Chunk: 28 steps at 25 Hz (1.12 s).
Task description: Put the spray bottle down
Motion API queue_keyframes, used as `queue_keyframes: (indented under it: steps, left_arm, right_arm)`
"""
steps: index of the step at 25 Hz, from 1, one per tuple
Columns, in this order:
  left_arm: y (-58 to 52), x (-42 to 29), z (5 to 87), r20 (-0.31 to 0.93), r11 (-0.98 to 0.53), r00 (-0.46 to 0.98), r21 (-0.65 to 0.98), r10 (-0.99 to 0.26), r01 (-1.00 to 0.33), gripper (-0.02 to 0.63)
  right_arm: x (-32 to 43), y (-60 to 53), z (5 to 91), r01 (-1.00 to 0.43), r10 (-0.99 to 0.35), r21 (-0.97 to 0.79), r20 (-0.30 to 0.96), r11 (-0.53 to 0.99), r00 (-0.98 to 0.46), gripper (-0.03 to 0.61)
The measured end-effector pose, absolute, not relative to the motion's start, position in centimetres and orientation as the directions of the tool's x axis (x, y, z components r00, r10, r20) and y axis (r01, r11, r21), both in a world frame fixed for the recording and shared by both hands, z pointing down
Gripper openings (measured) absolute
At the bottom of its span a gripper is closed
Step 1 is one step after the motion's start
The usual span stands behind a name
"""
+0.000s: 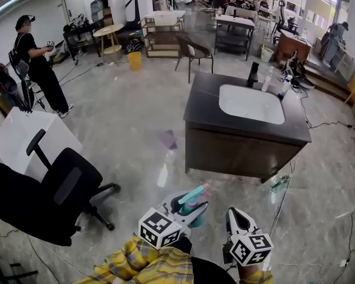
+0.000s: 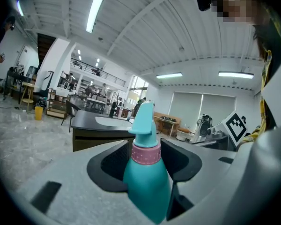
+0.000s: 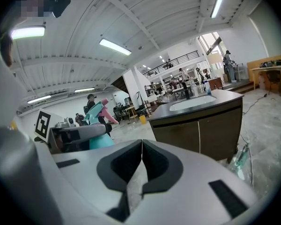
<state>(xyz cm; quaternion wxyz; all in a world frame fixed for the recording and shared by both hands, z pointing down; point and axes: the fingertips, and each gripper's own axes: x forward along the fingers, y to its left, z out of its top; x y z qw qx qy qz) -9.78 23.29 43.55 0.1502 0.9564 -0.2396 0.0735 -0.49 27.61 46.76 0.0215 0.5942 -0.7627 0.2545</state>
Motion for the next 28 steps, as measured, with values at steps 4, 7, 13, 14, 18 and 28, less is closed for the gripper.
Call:
queue_keyframes:
  steps: [4,7,13,14,18,28]
  left_arm:
    - [20.9,-9.5,43.5,0.212,-0.848,0.884,0.260,-0.416,-0.461,0.204]
    - [18.9,-9.8,43.4,0.207,-0.852,0.887,0.259,-0.412,-0.456,0.204]
    - [14.3,-10.3,43.5,0.203,-0.854,0.892,0.263,-0.405,-0.448,0.204]
    - [13.6,-10.5,43.6,0.203,-0.855,0.892,0.264,-0.404,-0.447,0.204]
    - [11.1,-10.8,43.9,0.204,-0.860,0.898,0.268,-0.390,-0.434,0.204]
    - [7.1,-10.9,45.1,0.227,-0.860,0.903,0.289,-0.366,-0.421,0.204]
  right_arm:
    - [-0.5,25.0,46.6,-0.919,-0.896,-0.361,0.340,0.157,-0.286,0.006]
    - [-0.9,23.0,46.3,-0.922,-0.899,-0.355,0.337,0.155,-0.281,0.006]
    - [-1.5,18.5,46.3,-0.926,-0.898,-0.345,0.342,0.153,-0.276,0.006]
    - [-1.7,17.7,46.3,-0.927,-0.899,-0.343,0.342,0.153,-0.275,0.006]
    - [-2.1,15.2,46.5,-0.932,-0.901,-0.330,0.345,0.148,-0.265,0.006]
    - [-1.7,10.9,46.7,-0.939,-0.896,-0.320,0.368,0.129,-0.249,0.006]
